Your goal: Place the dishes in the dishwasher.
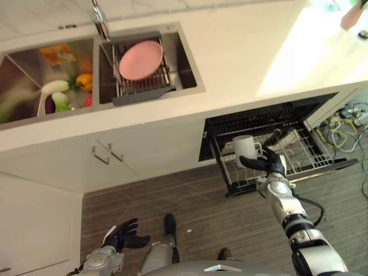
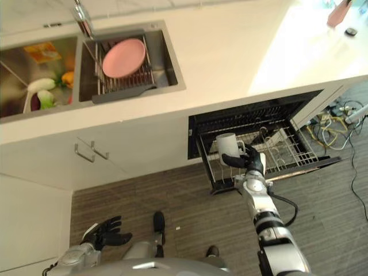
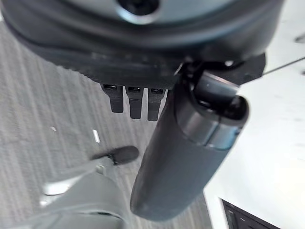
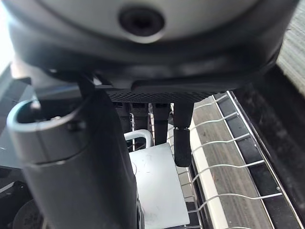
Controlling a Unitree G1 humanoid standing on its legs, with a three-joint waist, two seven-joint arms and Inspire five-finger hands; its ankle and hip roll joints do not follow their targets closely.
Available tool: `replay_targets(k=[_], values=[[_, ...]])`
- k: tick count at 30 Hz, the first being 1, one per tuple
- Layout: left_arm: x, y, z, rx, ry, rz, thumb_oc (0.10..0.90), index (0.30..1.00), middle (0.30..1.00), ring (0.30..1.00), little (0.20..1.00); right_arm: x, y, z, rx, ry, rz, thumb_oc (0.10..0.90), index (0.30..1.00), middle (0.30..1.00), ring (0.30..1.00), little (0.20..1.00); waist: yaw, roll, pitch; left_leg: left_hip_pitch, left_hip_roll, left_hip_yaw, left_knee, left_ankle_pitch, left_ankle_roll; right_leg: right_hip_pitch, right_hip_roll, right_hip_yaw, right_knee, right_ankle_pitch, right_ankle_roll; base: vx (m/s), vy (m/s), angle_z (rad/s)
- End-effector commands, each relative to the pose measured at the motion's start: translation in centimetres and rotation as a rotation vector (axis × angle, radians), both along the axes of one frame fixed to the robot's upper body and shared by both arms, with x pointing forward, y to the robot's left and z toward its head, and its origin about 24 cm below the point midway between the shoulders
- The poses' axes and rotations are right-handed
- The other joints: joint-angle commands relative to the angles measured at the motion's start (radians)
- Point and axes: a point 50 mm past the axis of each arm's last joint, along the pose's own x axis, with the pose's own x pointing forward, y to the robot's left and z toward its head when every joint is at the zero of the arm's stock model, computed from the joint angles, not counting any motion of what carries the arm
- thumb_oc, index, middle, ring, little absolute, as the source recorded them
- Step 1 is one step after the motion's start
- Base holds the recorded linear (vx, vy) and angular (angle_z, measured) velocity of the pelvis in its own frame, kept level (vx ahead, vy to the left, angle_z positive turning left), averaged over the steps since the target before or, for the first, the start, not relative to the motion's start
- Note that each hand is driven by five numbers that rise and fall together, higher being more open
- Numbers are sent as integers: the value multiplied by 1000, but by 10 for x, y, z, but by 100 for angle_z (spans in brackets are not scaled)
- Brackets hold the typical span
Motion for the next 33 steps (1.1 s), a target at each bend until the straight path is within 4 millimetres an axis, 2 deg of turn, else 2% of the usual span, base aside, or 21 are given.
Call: replay_targets(k=[1, 2, 3, 5, 7, 11, 12, 14, 16, 24, 25, 29, 30, 31, 32, 33], values=[[29, -5, 17, 25, -144, -86, 800, 900, 900, 900, 900, 39, -6, 68, -60, -285, 14, 400, 300, 300, 300, 300, 39, 33, -5, 143, 123, 20, 4, -106, -145, -36, -75, 33, 12, 70, 51, 4, 101, 27], [3, -1, -3, 129, 12, -112, 800, 900, 900, 900, 900, 49, -1, 57, 13, -198, -28, 400, 300, 300, 300, 300, 51, 38, 26, 88, 120, 27, 4, -95, -148, -92, -82, 40, 9, 86, 55, 9, 117, 21], [-3, 0, -8, 141, 49, -101, 800, 900, 900, 900, 900, 52, 3, 55, 25, -183, -31, 400, 300, 300, 300, 300, 55, 38, 32, 73, 120, 30, 4, -93, -149, -109, -84, 44, 9, 91, 57, 9, 136, -3], [-10, 0, -15, 178, 106, -76, 800, 900, 900, 900, 900, 54, 9, 48, 50, -141, -46, 400, 300, 300, 300, 300, 60, 37, 45, 42, 116, 29, 4, -88, -150, -140, -90, 47, 9, 98, 60, 9, 62, -34], [-10, 0, -15, 178, 106, -76, 800, 900, 900, 900, 900, 54, 9, 48, 50, -141, -46, 400, 300, 300, 300, 300, 60, 37, 45, 42, 116, 29, 4, -88, -150, -141, -90, 47, 9, 98, 60, 3, 18, -14], [-9, -5, -19, 195, 135, -45, 800, 900, 900, 900, 900, 52, 14, 35, 72, -67, -71, 400, 300, 300, 300, 300, 70, 38, 62, 7, 109, 17, 4, -83, -155, -165, -101, 38, 9, 107, 63, -4, 37, 21], [-7, -6, -20, 198, 135, -45, 800, 900, 900, 900, 900, 51, 15, 32, 73, -46, -79, 800, 900, 900, 900, 900, 71, 38, 66, 2, 107, 15, 4, -83, -156, -167, -103, 33, 9, 109, 64, -12, 16, 14], [-3, -11, -21, 205, 139, -47, 800, 900, 900, 900, 900, 46, 18, 19, 58, 26, -93, 800, 900, 900, 900, 900, 75, 37, 73, -2, 102, 11, 4, -85, -157, -165, -107, 26, 9, 113, 67, -9, 12, 12], [-1, -12, -21, 211, 141, -42, 800, 900, 900, 900, 900, 46, 20, 18, 41, 43, -94, 800, 900, 900, 900, 900, 75, 36, 75, -2, 100, 9, 4, -85, -157, -165, -110, 26, 9, 116, 69, -7, 4, -2], [3, -16, -21, 209, 125, -30, 800, 900, 900, 900, 900, 49, 17, 28, -77, 15, -83, 800, 900, 900, 900, 900, 68, 33, 75, 6, 102, 15, 4, -87, -156, -164, -114, 30, 9, 121, 71, -9, 2, -3], [5, -19, -22, 205, 124, -20, 800, 900, 900, 900, 900, 51, 12, 45, -177, -78, -75, 800, 900, 900, 900, 900, 58, 30, 75, 22, 106, 23, 4, -93, -155, -157, -113, 42, 9, 118, 71, 0, 0, 0], [5, -19, -22, 205, 124, -20, 800, 900, 900, 900, 900, 51, 12, 45, -177, -78, -75, 800, 900, 900, 900, 900, 58, 30, 75, 22, 106, 23, 4, -93, -155, -157, -113, 42, 9, 118, 71, 1, -1, 1], [5, -21, -22, 189, 122, 6, 800, 900, 900, 900, 900, 43, 2, 62, -288, -213, -62, 800, 900, 900, 900, 900, 38, 27, 69, 52, 114, 36, 4, -103, -151, -142, -110, 55, 9, 111, 71, 5, -3, 4], [5, -21, -22, 189, 122, 6, 800, 900, 900, 900, 900, 43, 2, 62, -288, -213, -62, 800, 900, 900, 900, 900, 38, 27, 69, 52, 114, 36, 4, -103, -151, -142, -110, 55, 9, 111, 71, 98, -44, -4], [-5, -17, -25, 193, 168, 20, 800, 900, 900, 900, 900, 12, -23, 91, -424, -403, -22, 800, 900, 900, 900, 900, -2, 13, 33, 133, 128, 69, 4, -131, -143, -92, -101, 73, 9, 91, 70, 142, -58, -17], [-11, -17, -26, 193, 196, 10, 800, 900, 900, 900, 900, -3, -29, 98, -465, -442, 0, 800, 900, 900, 900, 900, -18, 6, 15, 169, 131, 83, 4, -144, -138, -71, -96, 86, 9, 82, 70, 151, -64, -15]])
